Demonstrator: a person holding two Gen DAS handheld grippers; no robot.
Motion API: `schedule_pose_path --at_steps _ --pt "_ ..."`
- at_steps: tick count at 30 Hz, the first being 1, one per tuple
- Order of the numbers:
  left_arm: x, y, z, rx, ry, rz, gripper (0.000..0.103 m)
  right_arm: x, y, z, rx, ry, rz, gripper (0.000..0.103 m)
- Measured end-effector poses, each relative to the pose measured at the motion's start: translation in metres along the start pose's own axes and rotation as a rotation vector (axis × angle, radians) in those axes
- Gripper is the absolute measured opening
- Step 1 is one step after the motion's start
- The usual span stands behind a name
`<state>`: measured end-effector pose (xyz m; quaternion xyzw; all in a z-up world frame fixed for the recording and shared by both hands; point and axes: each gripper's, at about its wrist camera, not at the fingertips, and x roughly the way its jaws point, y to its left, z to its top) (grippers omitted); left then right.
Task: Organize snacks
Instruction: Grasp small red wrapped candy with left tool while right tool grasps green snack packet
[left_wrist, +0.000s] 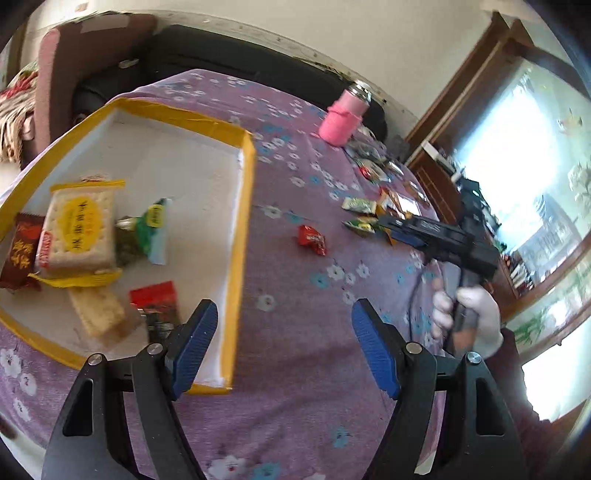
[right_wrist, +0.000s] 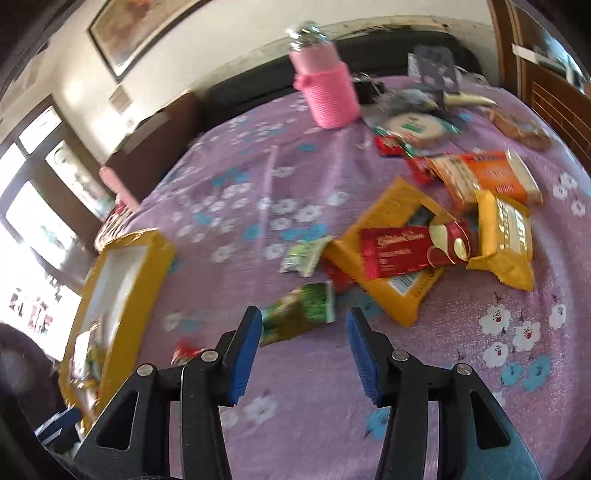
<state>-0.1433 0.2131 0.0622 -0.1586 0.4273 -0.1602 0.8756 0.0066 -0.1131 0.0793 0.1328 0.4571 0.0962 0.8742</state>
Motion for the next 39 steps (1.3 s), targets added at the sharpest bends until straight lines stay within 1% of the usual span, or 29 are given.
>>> schedule_pose_path --at_steps 2,4,6,8,9,11,12,13,17,18,21,23,26,27,28,29,30,32,33,34,38,39 --pt "0.005 -0.008 0.000 0.018 0.016 0.006 0.075 0.012 0.000 -0.002 0.006 0.011 0.008 0.051" --pt "0.011 -0.016 0.000 0.033 0.032 0.018 0.075 0.023 0.003 0.000 0.005 0.012 0.034 0.052" --pt "0.015 -0.023 0.002 0.049 0.041 0.024 0.075 0.033 0.009 0.000 -0.006 0.022 0.017 0.055" --pt "0.022 -0.033 0.005 0.071 0.050 0.031 0.075 0.038 0.015 -0.001 -0.033 -0.002 0.004 0.054" --pt "0.025 -0.038 0.006 0.083 0.054 0.035 0.075 0.041 0.017 -0.002 -0.046 0.003 0.007 0.050" --pt "0.035 -0.047 0.011 0.107 0.061 0.045 0.075 0.042 0.024 -0.006 -0.093 -0.007 -0.018 0.045" --pt "0.040 -0.051 0.014 0.112 0.062 0.048 0.075 0.043 0.025 -0.006 -0.103 -0.013 -0.023 0.040" --pt "0.049 -0.055 0.019 0.114 0.064 0.055 0.075 0.042 0.024 -0.007 -0.108 -0.017 -0.025 0.040" --pt "0.077 -0.064 0.033 0.142 0.070 0.082 0.075 0.036 0.010 -0.004 -0.062 -0.014 0.026 0.033" --pt "0.085 -0.066 0.036 0.144 0.077 0.089 0.075 0.034 0.006 -0.003 -0.050 -0.015 0.035 0.027" --pt "0.114 -0.072 0.047 0.166 0.101 0.123 0.075 0.028 -0.004 0.001 -0.009 -0.014 0.080 0.027" --pt "0.134 -0.076 0.050 0.198 0.108 0.176 0.075 0.027 -0.004 0.002 -0.005 -0.011 0.090 0.027" --pt "0.156 -0.076 0.054 0.227 0.123 0.221 0.075 0.032 -0.004 0.001 -0.007 0.017 0.099 0.027" --pt "0.163 -0.076 0.054 0.244 0.137 0.238 0.068 0.035 -0.004 0.000 -0.008 0.027 0.103 0.028" --pt "0.165 -0.077 0.053 0.265 0.124 0.262 0.062 0.036 -0.003 0.000 -0.010 0.034 0.114 0.031" --pt "0.165 -0.079 0.051 0.292 0.105 0.282 0.038 0.037 -0.002 0.000 -0.013 0.041 0.119 0.031" --pt "0.164 -0.080 0.049 0.310 0.093 0.299 0.027 0.037 -0.002 0.001 -0.015 0.043 0.120 0.031" --pt "0.160 -0.076 0.049 0.297 0.086 0.282 0.023 0.038 0.000 0.000 -0.021 0.049 0.123 0.037" --pt "0.158 -0.074 0.050 0.287 0.082 0.270 0.021 0.038 0.002 0.000 -0.028 0.052 0.127 0.042" --pt "0.156 -0.071 0.050 0.276 0.080 0.262 0.021 0.037 0.005 -0.002 -0.042 0.053 0.124 0.045" --pt "0.152 -0.066 0.049 0.252 0.073 0.242 0.019 0.037 0.022 -0.010 -0.127 0.038 0.065 0.045" --pt "0.151 -0.066 0.049 0.250 0.073 0.237 0.019 0.037 0.025 -0.012 -0.147 0.036 0.049 0.040"
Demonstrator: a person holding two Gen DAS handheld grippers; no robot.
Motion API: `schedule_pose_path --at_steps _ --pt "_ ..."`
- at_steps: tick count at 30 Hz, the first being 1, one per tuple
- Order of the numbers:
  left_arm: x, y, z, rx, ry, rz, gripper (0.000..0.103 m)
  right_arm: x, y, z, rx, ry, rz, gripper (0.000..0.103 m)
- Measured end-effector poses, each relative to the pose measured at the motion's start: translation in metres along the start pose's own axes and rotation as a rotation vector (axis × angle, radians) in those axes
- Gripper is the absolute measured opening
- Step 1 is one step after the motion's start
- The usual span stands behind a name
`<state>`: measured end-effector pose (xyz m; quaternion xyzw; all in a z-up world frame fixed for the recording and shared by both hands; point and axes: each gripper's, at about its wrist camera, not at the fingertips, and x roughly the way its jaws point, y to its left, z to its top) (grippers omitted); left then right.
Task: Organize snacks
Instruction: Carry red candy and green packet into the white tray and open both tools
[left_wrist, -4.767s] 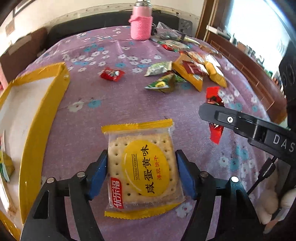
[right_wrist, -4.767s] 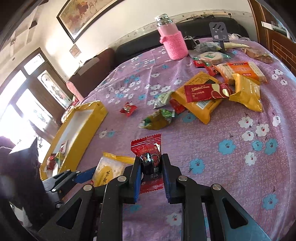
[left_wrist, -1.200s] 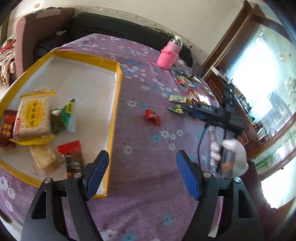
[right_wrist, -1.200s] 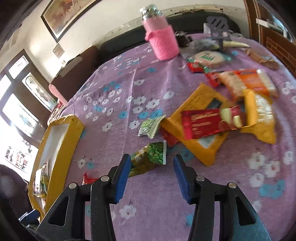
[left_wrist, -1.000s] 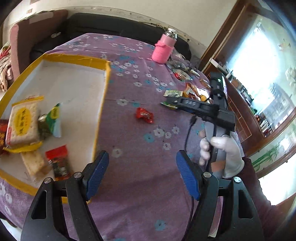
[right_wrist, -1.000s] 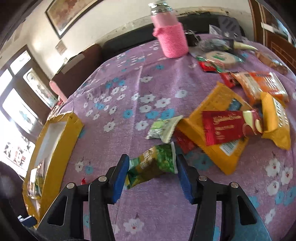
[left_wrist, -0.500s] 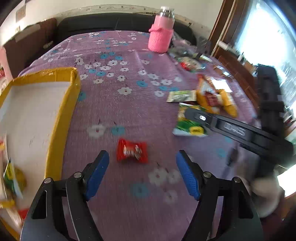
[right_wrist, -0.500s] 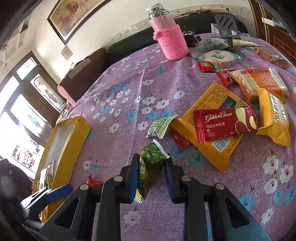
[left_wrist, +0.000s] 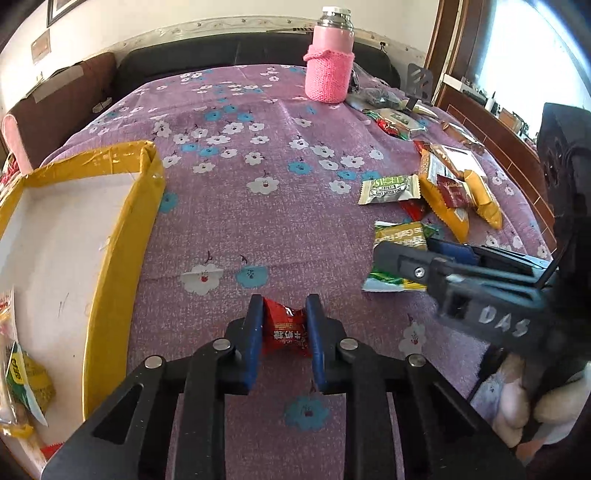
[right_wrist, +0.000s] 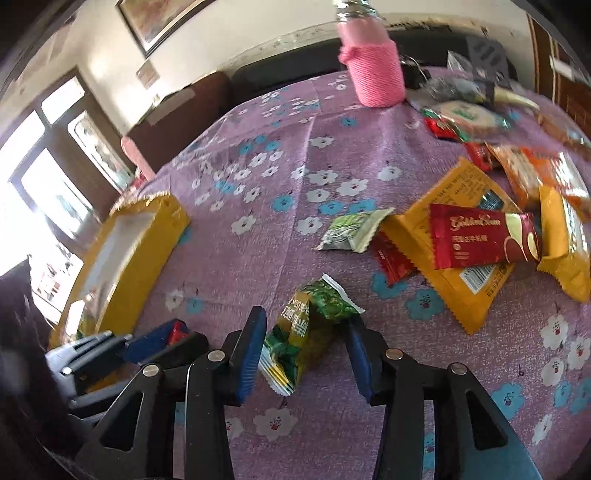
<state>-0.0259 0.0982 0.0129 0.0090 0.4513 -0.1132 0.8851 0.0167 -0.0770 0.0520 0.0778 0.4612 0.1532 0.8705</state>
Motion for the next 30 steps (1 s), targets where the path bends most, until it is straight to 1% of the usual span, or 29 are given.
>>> schedule_pose_path --at_steps 1,2,4,12,14,17,23,26,30 --pt "-0.003 0.001 -0.002 -0.006 -0.004 -0.009 0.018 0.000 0.004 -0.001 -0.022 0.001 -0.018 0.039" --pt "-0.003 0.000 -0.002 -0.011 -0.008 -0.014 0.018 0.000 0.005 -0.002 -0.024 0.001 -0.017 0.038" --pt "-0.009 0.003 -0.005 -0.022 -0.018 -0.030 0.018 -0.002 0.005 -0.002 -0.015 -0.009 -0.013 0.027" --pt "-0.040 0.019 -0.015 -0.082 -0.057 -0.078 0.018 -0.014 -0.002 0.000 0.046 -0.066 0.044 0.026" --pt "-0.051 0.026 -0.017 -0.107 -0.065 -0.093 0.018 -0.018 -0.001 0.001 0.047 -0.085 0.059 0.026" --pt "-0.066 0.039 -0.019 -0.152 -0.087 -0.101 0.019 -0.021 -0.002 0.001 0.062 -0.091 0.093 0.026" --pt "-0.096 0.067 -0.020 -0.190 -0.145 -0.059 0.019 -0.022 -0.002 0.000 0.086 -0.095 0.126 0.026" --pt "-0.110 0.089 -0.017 -0.213 -0.175 -0.033 0.019 -0.029 0.008 0.001 0.072 -0.111 0.116 0.026" --pt "-0.123 0.123 -0.010 -0.250 -0.198 0.006 0.019 -0.040 0.033 0.007 0.057 -0.106 0.179 0.026"
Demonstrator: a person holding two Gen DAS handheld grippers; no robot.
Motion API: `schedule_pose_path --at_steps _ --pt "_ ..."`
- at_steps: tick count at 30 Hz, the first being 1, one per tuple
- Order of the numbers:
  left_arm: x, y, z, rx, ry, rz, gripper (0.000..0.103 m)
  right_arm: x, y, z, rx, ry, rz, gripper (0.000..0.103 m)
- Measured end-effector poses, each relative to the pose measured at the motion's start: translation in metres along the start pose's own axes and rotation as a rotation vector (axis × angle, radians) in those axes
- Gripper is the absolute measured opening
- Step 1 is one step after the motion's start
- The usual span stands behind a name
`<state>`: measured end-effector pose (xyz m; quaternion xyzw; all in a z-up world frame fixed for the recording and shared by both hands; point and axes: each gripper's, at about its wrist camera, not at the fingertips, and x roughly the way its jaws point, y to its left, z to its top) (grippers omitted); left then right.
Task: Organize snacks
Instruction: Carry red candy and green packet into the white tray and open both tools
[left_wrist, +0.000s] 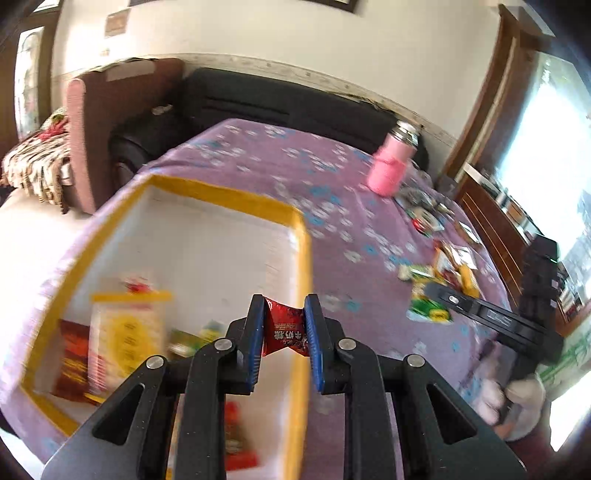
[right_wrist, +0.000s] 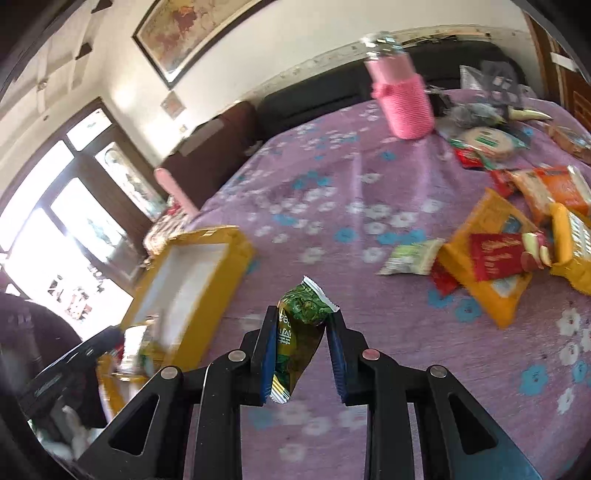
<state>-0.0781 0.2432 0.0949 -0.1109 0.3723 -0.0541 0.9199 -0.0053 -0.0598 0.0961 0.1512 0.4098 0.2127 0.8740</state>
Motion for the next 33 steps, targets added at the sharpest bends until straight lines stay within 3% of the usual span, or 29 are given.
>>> schedule_pose_path --at_steps 6,10,18,28,33 --pt "0.010 0.045 0.027 -0.030 0.006 0.072 0.019 0.016 0.068 0.013 -0.081 0.064 0.101 0.026" --pt "0.033 0.073 0.035 -0.070 0.052 0.090 0.019 0.048 0.113 0.006 -0.125 0.146 0.155 0.025" --pt "0.068 0.091 0.039 -0.089 0.123 0.098 0.019 0.108 0.155 -0.016 -0.202 0.235 0.103 0.025" --pt "0.081 0.096 0.036 -0.136 0.162 0.063 0.021 0.120 0.162 -0.019 -0.252 0.225 0.045 0.028" --pt "0.066 0.094 0.035 -0.154 0.126 0.067 0.047 0.121 0.159 -0.022 -0.253 0.210 0.016 0.031"
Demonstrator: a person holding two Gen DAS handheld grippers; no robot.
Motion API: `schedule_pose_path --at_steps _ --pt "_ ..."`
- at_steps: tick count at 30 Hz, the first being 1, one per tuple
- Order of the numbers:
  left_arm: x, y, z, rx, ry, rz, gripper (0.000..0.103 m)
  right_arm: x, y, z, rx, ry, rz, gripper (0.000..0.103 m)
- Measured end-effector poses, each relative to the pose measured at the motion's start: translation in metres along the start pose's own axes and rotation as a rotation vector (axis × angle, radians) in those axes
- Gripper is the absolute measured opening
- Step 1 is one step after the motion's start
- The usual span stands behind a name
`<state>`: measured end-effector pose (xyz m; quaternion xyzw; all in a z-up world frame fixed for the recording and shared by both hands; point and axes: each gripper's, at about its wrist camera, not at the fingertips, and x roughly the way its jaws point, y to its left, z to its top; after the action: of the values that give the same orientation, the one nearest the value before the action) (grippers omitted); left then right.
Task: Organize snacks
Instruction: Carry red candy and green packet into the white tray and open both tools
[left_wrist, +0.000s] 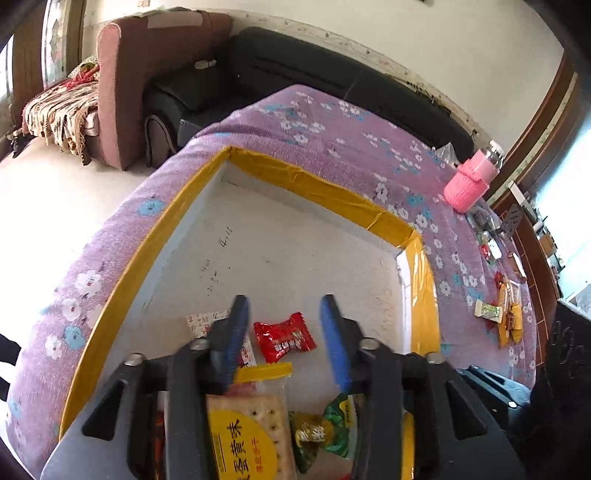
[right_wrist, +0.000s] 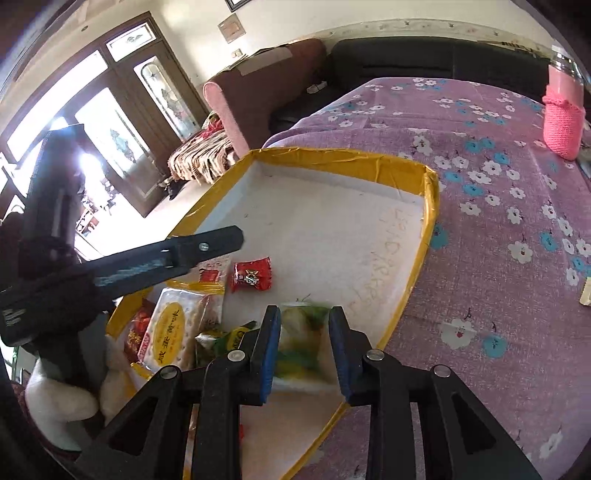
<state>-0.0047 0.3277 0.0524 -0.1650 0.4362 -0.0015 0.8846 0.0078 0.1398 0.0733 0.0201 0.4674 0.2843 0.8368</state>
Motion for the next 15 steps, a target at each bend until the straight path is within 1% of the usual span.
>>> schedule_pose_path --at_steps 2,3,4,10,13,15 --pt "-0.009 -0.002 -0.002 -0.001 -0.019 0.025 0.054 -0.001 0.003 -0.002 -0.015 -0.009 -0.010 0.035" --pt "-0.012 -0.003 -0.003 -0.001 -0.025 0.037 0.057 -0.003 0.005 -0.003 -0.025 -0.016 -0.014 0.039" --pt "-0.017 -0.005 -0.005 0.000 -0.032 0.054 0.059 -0.007 0.008 -0.004 -0.038 -0.028 -0.019 0.040" --pt "-0.049 -0.024 -0.026 0.006 -0.095 0.098 0.072 -0.039 0.012 -0.012 -0.064 -0.095 -0.033 0.045" --pt "-0.067 -0.040 -0.042 0.032 -0.141 0.120 0.074 -0.054 0.008 -0.020 -0.054 -0.120 -0.045 0.048" --pt "-0.077 -0.052 -0.053 0.055 -0.163 0.171 0.083 -0.064 0.001 -0.028 -0.032 -0.134 -0.050 0.048"
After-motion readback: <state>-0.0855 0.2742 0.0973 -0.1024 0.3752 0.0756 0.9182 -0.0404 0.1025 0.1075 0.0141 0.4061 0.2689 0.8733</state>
